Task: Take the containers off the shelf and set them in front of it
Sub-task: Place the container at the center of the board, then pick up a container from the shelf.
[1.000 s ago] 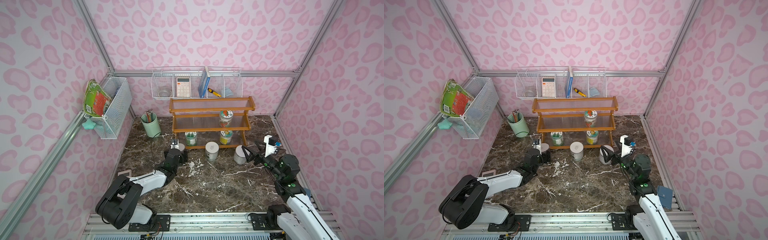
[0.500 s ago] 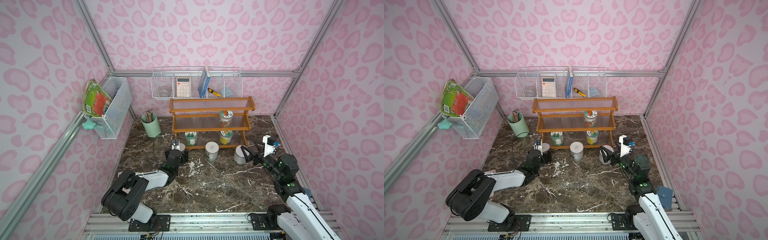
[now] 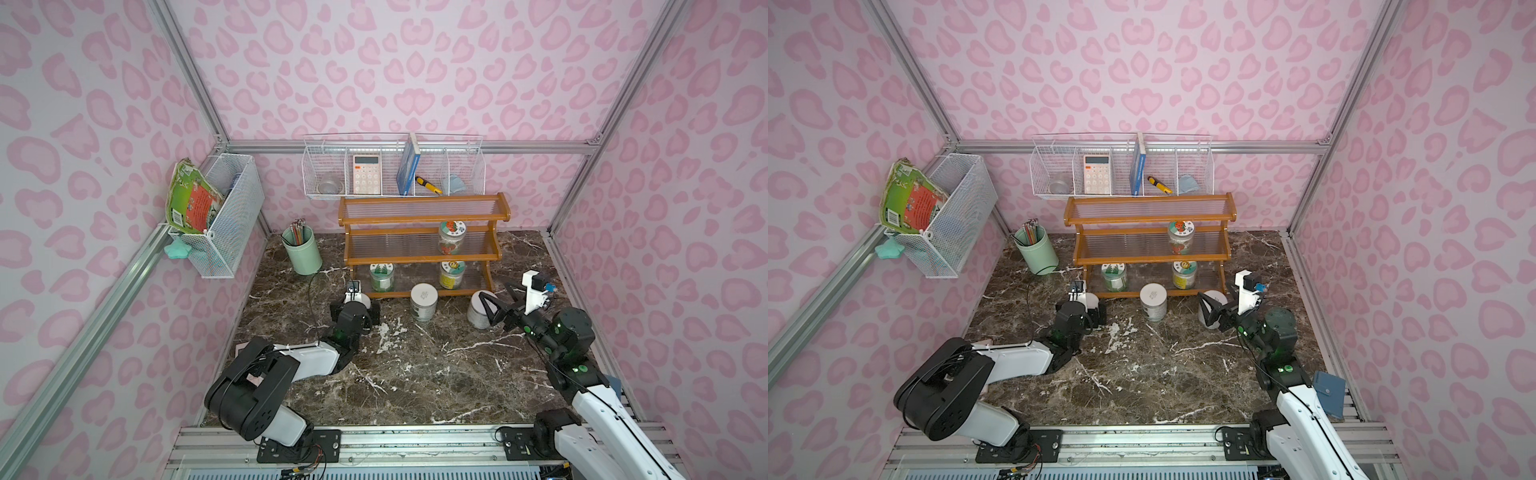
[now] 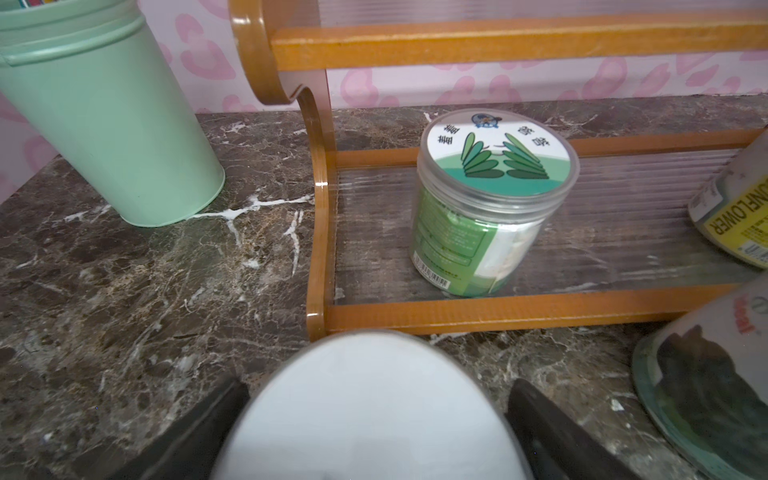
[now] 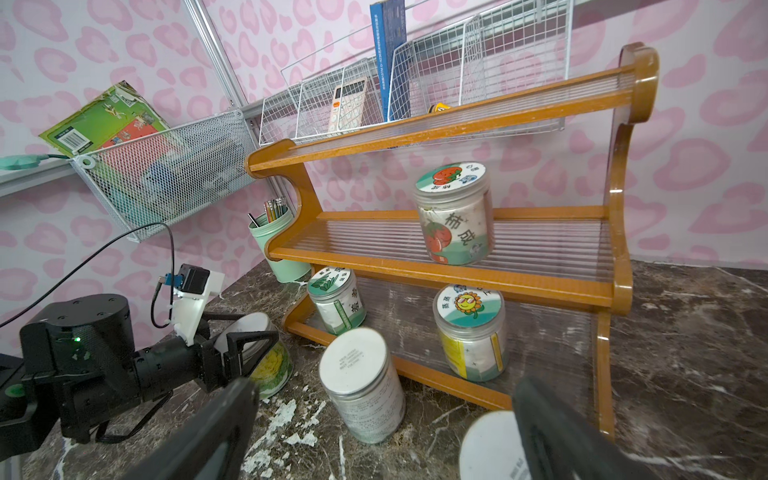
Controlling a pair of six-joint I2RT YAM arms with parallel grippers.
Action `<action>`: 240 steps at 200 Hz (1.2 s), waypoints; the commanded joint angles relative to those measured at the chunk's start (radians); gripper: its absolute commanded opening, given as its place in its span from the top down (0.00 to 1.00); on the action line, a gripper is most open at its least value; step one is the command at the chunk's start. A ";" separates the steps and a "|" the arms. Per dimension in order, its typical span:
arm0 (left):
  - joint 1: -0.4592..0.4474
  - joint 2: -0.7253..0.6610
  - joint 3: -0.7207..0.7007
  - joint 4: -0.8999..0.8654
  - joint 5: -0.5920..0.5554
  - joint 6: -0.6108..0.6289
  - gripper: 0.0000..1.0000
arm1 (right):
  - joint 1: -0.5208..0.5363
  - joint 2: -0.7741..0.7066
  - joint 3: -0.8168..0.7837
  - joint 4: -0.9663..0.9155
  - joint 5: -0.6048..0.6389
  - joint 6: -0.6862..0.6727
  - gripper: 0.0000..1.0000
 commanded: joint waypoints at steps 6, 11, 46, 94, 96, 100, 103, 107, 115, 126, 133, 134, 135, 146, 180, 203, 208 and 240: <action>-0.004 -0.074 0.012 -0.035 -0.038 -0.003 0.01 | 0.003 0.015 0.010 0.018 0.006 -0.007 0.01; -0.005 -0.093 0.018 -0.052 -0.042 -0.002 0.01 | 0.003 0.021 0.013 0.018 0.006 -0.009 0.01; -0.006 -0.235 0.070 -0.202 -0.036 0.014 0.01 | 0.004 0.090 0.082 -0.013 0.015 -0.036 0.01; -0.006 -0.316 0.212 -0.466 0.046 0.023 0.01 | 0.041 0.232 0.200 -0.042 0.036 -0.093 0.01; -0.006 -0.318 0.219 -0.478 0.049 0.024 0.01 | 0.044 0.238 0.206 -0.043 0.038 -0.097 0.01; -0.005 -0.322 0.232 -0.498 0.058 0.028 0.00 | 0.052 0.249 0.214 -0.044 0.045 -0.106 0.01; -0.005 -0.325 0.241 -0.513 0.065 0.032 0.00 | 0.058 0.258 0.220 -0.045 0.053 -0.111 0.01; -0.003 -0.330 0.254 -0.534 0.074 0.037 0.01 | 0.066 0.271 0.227 -0.045 0.064 -0.119 0.01; 0.000 -0.338 0.276 -0.572 0.093 0.041 0.00 | 0.081 0.292 0.242 -0.044 0.082 -0.134 0.01; 0.009 -0.351 0.299 -0.613 0.127 0.046 0.01 | 0.089 0.320 0.252 -0.027 0.094 -0.143 0.01; 0.016 -0.359 0.312 -0.638 0.144 0.046 0.01 | 0.091 0.338 0.257 -0.014 0.098 -0.145 0.01; 0.016 -0.360 0.313 -0.640 0.146 0.046 0.01 | 0.091 0.341 0.258 -0.011 0.098 -0.145 0.01; 0.017 -0.361 0.315 -0.643 0.149 0.047 0.01 | 0.091 0.344 0.258 -0.009 0.100 -0.145 0.01; 0.031 -0.371 0.326 -0.667 0.175 0.044 0.01 | 0.092 0.376 0.268 0.010 0.107 -0.149 0.01; 0.065 -0.404 0.330 -0.757 0.244 0.011 0.01 | 0.109 0.479 0.323 0.047 0.132 -0.183 0.01; 0.096 -0.447 0.302 -0.799 0.306 -0.055 0.00 | 0.119 0.541 0.370 0.061 0.167 -0.210 0.01; 0.099 -0.460 0.289 -0.798 0.314 -0.068 0.01 | 0.119 0.553 0.380 0.066 0.173 -0.212 0.01; 0.104 -0.532 0.239 -0.820 0.351 -0.115 0.00 | 0.117 0.641 0.447 0.080 0.188 -0.228 0.01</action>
